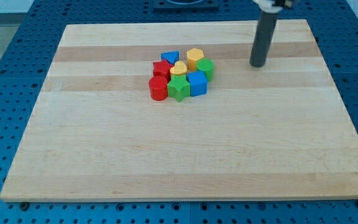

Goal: Place the green star to the top left of red star

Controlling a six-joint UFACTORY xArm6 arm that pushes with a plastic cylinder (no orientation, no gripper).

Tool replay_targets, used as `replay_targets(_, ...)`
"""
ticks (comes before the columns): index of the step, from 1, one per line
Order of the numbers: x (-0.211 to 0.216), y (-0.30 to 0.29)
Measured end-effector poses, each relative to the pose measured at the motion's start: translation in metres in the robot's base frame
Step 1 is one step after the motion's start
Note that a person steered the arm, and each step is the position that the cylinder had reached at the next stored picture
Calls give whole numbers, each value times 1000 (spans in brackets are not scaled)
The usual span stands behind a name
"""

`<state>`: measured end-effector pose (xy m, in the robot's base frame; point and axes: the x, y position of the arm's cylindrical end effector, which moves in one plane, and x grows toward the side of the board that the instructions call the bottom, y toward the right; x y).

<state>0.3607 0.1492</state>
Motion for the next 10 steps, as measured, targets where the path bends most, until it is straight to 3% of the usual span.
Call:
replay_targets(1, 59, -26)
replay_targets(2, 87, -79)
replay_targets(3, 87, -123)
replay_targets(4, 74, -161)
replay_targets(8, -12, -170)
replay_targets(10, -35, -221)
